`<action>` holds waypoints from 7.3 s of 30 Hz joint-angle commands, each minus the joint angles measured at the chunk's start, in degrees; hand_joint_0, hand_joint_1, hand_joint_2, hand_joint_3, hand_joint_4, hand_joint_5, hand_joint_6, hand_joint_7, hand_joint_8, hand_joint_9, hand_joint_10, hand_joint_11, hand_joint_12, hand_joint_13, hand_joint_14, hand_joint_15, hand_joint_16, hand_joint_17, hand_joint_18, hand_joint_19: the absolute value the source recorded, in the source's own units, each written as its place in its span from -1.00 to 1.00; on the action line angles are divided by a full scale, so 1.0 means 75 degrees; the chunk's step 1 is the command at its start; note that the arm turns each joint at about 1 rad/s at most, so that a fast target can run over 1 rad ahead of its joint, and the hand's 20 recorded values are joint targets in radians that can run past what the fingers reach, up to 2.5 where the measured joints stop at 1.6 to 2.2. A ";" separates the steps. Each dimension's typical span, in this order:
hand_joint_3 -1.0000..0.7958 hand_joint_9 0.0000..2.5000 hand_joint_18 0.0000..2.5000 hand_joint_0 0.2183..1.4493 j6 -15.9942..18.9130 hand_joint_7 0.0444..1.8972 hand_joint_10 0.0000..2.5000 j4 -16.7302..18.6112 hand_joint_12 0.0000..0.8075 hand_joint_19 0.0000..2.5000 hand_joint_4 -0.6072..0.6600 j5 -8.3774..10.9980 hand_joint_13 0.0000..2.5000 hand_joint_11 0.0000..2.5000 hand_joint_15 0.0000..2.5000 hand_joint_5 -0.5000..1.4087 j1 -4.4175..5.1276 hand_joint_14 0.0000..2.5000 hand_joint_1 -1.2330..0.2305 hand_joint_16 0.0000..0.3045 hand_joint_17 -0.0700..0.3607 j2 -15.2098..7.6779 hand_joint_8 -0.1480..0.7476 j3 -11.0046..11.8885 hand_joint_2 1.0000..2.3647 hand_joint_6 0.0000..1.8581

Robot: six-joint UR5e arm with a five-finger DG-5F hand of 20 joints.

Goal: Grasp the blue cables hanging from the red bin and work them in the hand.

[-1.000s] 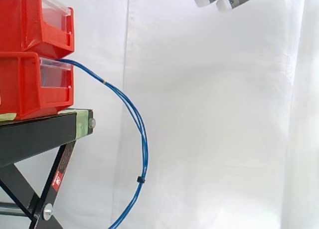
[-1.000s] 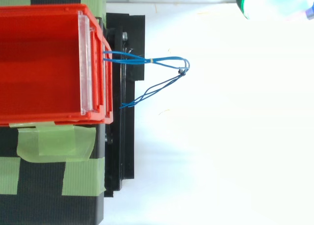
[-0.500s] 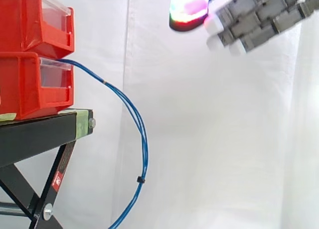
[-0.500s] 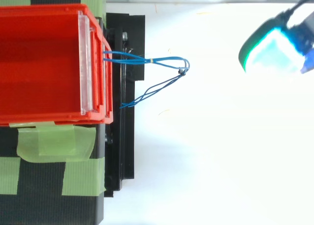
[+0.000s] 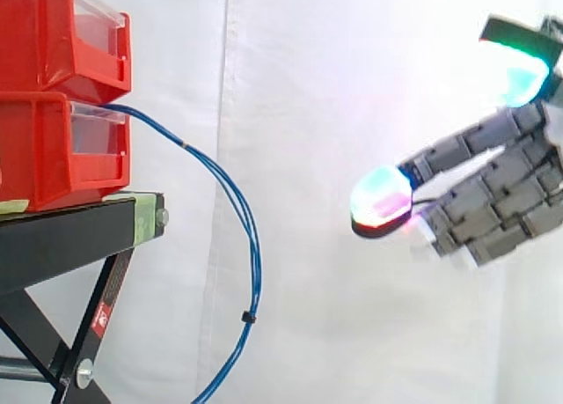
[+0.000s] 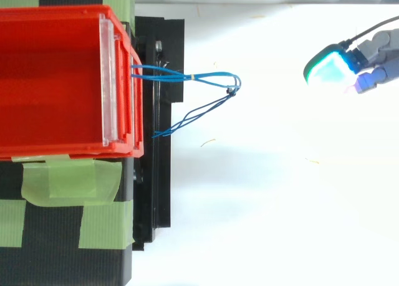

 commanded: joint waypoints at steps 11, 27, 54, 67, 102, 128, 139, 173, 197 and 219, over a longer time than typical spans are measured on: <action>-1.00 -0.69 -1.00 -0.23 -0.0128 -0.31 -1.00 0.4176 -0.20 -1.00 0.20 0.2623 -0.89 -0.86 -0.90 -0.64 0.0394 -1.00 -0.05 -0.64 -0.10 -0.0118 -0.12 -0.1558 -1.00 -1.00; -1.00 -0.50 -0.96 -0.20 0.0458 -0.29 -0.99 0.5769 -0.18 -1.00 0.25 0.3607 -0.72 -0.73 -0.87 -0.53 0.1039 -1.00 -0.08 -0.65 -0.12 -0.1864 -0.04 -0.1137 -1.00 -0.99; -1.00 -0.83 -1.00 -0.29 0.0071 -0.38 -1.00 0.6074 -0.17 -1.00 0.08 0.4756 -0.97 -0.99 -0.91 -0.76 0.1976 -1.00 -0.01 -0.59 -0.02 -0.3469 -0.19 0.0176 -1.00 -1.00; -1.00 -0.70 -1.00 -0.26 -0.0737 -0.33 -1.00 0.6133 -0.17 -1.00 0.12 0.4967 -0.91 -0.83 -0.89 -0.71 0.2223 -1.00 -0.02 -0.60 -0.03 -0.3469 -0.12 0.0481 -1.00 -1.00; -1.00 -0.47 -0.81 -0.19 0.0223 -0.30 -0.99 0.5148 -0.09 -0.95 0.19 0.4967 -0.56 -0.62 -0.75 -0.64 0.2457 -0.99 -0.07 -0.65 -0.12 -0.3457 -0.03 0.0563 -1.00 -0.99; -1.00 -0.42 -0.75 -0.17 0.1009 -0.29 -0.99 0.4070 -0.08 -0.97 0.21 0.5143 -0.47 -0.52 -0.67 -0.62 0.2504 -0.99 -0.08 -0.70 -0.20 -0.2954 0.00 0.0551 -1.00 -0.99; -1.00 -0.29 -0.68 -0.13 0.0985 -0.27 -0.99 0.3461 -0.04 -0.98 0.26 0.5143 -0.31 -0.19 -0.43 -0.58 0.2539 -0.98 -0.09 -0.76 -0.29 -0.2520 0.04 0.0551 -1.00 -0.99; -1.00 -0.36 0.19 -0.01 0.0985 0.02 1.00 0.1222 -0.19 0.49 0.43 0.6303 -0.26 0.34 0.14 -0.30 0.3031 1.00 -0.15 -0.73 -0.24 -0.0985 -0.09 0.0563 -1.00 -0.99; -1.00 0.21 0.66 -0.07 0.0212 0.26 1.00 0.2289 0.53 -0.50 0.27 0.7170 0.47 1.00 0.51 -0.15 0.2891 1.00 -0.24 0.14 -0.07 -0.1008 0.15 0.0563 -1.00 -0.99; -1.00 0.19 0.62 -0.05 -0.1066 0.33 1.00 0.3015 0.49 -0.50 0.18 0.7545 0.42 1.00 0.52 -0.20 0.2750 1.00 -0.24 0.14 -0.07 -0.0996 0.16 0.0844 -1.00 -1.00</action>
